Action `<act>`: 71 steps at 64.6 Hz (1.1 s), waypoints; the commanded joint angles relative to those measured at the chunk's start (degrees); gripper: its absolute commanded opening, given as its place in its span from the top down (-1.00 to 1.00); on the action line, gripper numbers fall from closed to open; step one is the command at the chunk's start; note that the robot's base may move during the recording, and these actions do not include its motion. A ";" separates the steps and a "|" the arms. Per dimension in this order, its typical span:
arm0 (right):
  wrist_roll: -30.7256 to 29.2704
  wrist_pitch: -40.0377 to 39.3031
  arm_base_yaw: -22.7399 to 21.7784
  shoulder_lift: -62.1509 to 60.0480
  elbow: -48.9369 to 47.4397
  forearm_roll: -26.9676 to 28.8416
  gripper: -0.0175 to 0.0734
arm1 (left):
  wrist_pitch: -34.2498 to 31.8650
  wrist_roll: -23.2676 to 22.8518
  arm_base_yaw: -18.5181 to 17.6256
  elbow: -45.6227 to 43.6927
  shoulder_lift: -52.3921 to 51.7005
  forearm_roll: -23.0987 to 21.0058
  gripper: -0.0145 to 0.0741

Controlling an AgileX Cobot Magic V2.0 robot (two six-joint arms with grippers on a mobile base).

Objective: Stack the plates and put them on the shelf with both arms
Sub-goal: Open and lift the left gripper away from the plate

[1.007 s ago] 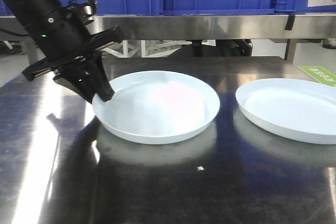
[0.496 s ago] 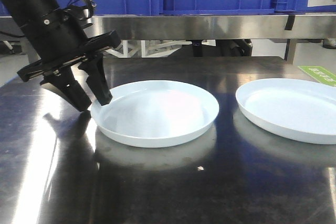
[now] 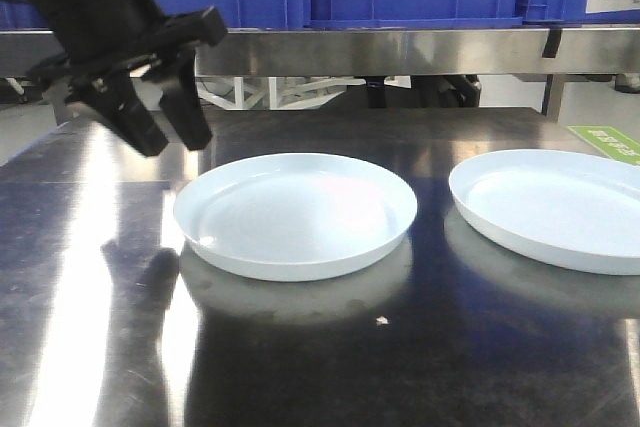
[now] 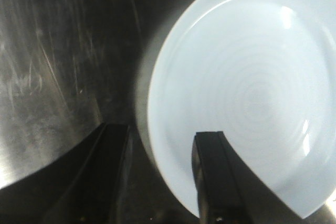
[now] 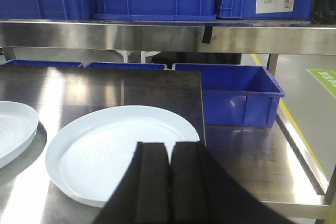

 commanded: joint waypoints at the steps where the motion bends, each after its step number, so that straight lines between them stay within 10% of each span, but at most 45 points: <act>1: -0.43 -4.65 0.01 -1.05 0.00 -0.57 0.51 | -3.69 -0.42 -1.37 -0.80 -5.30 0.49 0.02; 16: -0.43 -4.65 0.01 -1.05 0.00 -0.57 0.51 | -10.42 -0.31 -4.84 4.86 -10.84 10.09 0.50; 50: -0.43 -4.65 0.01 -1.05 0.00 -0.57 0.51 | -40.59 -0.31 -5.00 30.30 -30.49 10.81 0.49; 71: -0.43 -4.65 0.01 -1.05 0.00 -0.57 0.51 | -50.12 -0.31 3.45 47.72 -46.29 10.81 0.49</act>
